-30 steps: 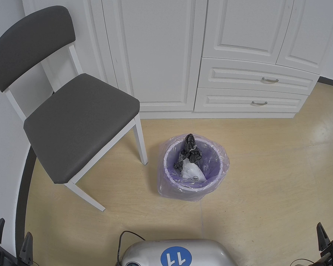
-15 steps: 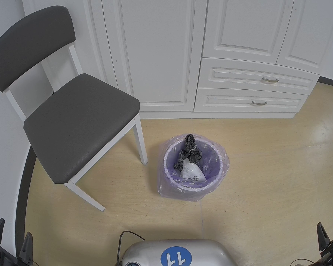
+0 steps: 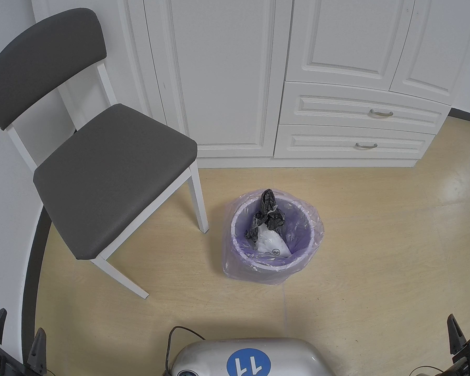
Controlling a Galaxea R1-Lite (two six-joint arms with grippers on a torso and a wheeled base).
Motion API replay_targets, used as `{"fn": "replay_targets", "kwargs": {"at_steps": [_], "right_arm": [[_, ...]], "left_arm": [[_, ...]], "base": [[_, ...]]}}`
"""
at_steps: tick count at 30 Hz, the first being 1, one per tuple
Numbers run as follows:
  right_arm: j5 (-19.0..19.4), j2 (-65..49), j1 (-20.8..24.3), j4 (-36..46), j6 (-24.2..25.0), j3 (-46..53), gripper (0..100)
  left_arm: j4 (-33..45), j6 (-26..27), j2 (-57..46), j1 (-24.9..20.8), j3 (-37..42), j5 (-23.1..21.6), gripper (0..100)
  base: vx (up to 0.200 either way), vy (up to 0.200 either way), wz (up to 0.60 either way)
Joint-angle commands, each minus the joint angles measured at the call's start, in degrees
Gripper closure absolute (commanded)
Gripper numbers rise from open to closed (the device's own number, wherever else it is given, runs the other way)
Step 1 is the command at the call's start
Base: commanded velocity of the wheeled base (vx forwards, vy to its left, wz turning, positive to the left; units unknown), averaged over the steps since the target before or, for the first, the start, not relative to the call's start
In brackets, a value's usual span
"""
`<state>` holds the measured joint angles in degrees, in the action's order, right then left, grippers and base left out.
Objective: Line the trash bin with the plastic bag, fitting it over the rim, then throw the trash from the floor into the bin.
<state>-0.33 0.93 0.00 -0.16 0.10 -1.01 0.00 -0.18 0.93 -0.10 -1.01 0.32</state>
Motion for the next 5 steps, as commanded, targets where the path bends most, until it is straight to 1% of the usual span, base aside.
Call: {"fn": "replay_targets", "kwargs": {"at_steps": [1, 5], "right_arm": [[-0.02, -0.93, 0.00, -0.02, -0.01, 1.01, 0], [-0.02, -0.93, 0.00, -0.02, -0.01, 1.01, 0]], "left_arm": [[0.00, -0.08, -0.75, 0.01, 1.01, 0.03, 0], [0.00, -0.08, -0.75, 0.01, 1.01, 0.03, 0]], "base": [[0.000, 0.000, 0.00], [0.000, 0.000, 0.00]]}}
